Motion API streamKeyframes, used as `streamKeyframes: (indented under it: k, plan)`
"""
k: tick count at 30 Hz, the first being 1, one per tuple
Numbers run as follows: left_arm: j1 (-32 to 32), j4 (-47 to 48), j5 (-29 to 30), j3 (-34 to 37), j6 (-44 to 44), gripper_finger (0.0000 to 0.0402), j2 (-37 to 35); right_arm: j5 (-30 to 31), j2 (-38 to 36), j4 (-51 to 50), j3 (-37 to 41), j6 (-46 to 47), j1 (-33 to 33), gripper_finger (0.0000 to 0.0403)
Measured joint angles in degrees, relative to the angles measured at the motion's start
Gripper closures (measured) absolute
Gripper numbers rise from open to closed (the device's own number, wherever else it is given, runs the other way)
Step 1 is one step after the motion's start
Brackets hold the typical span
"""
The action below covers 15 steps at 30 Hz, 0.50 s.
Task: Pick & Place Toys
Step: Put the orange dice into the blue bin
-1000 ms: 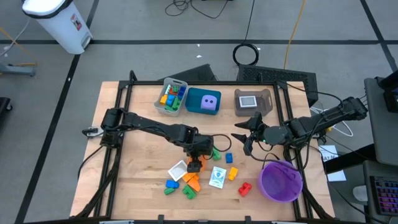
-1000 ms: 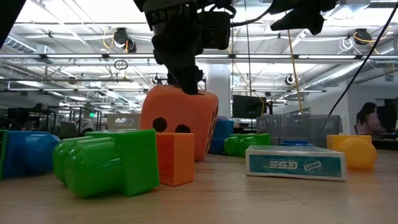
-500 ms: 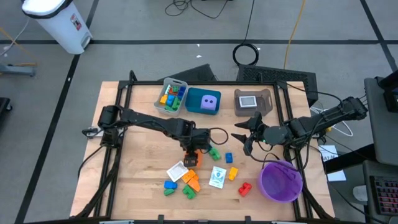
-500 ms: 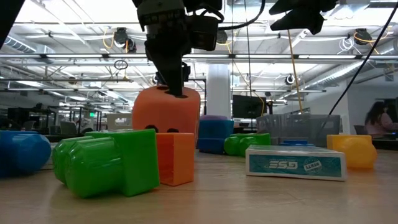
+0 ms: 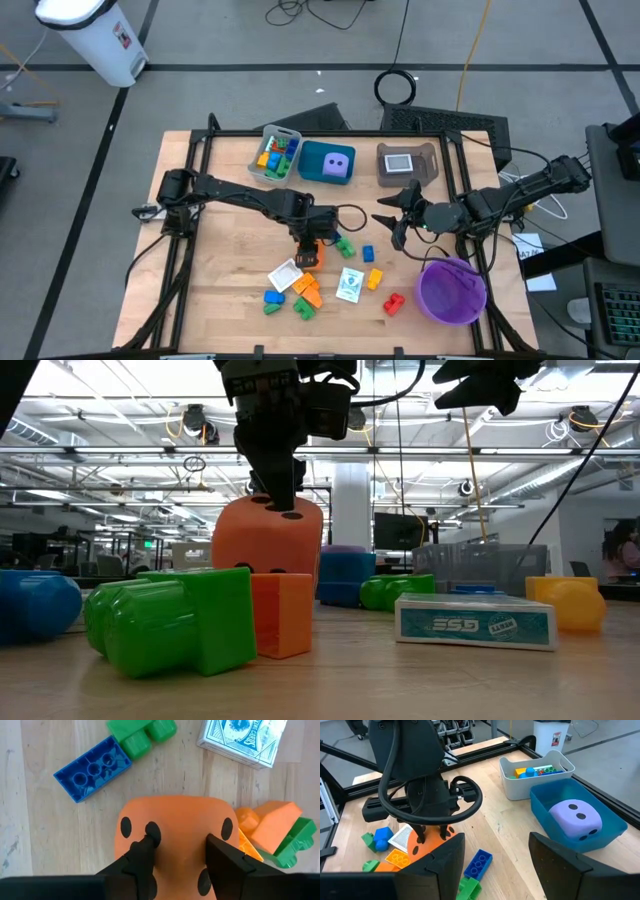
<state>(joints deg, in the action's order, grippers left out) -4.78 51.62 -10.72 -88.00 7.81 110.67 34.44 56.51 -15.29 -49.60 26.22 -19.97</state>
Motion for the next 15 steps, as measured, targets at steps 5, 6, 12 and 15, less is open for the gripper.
streamKeyframes:
  k: [5, 6, 12, 15]
  plan:
    - [0.0, 0.2, 0.1, 0.0, 0.1, 0.0248, -0.4, 0.0, 0.0, 0.0, 0.0, -0.1, 0.0, 0.0190]
    - [0.0, 0.5, 0.4, 0.0, 0.1, 0.0248, -0.7, 0.0, 0.0, 0.0, 0.0, -0.1, 0.0, 0.0190]
    - [0.8, 2.3, 2.7, -0.7, 0.1, 0.0248, -1.7, 0.0, 0.0, 0.0, 0.0, -0.1, 0.0, 0.0190]
    - [1.5, 4.0, 3.5, -2.2, 0.0, 0.0249, -2.2, 0.0, 0.0, 0.0, 0.0, -0.4, 0.0, 0.0190]
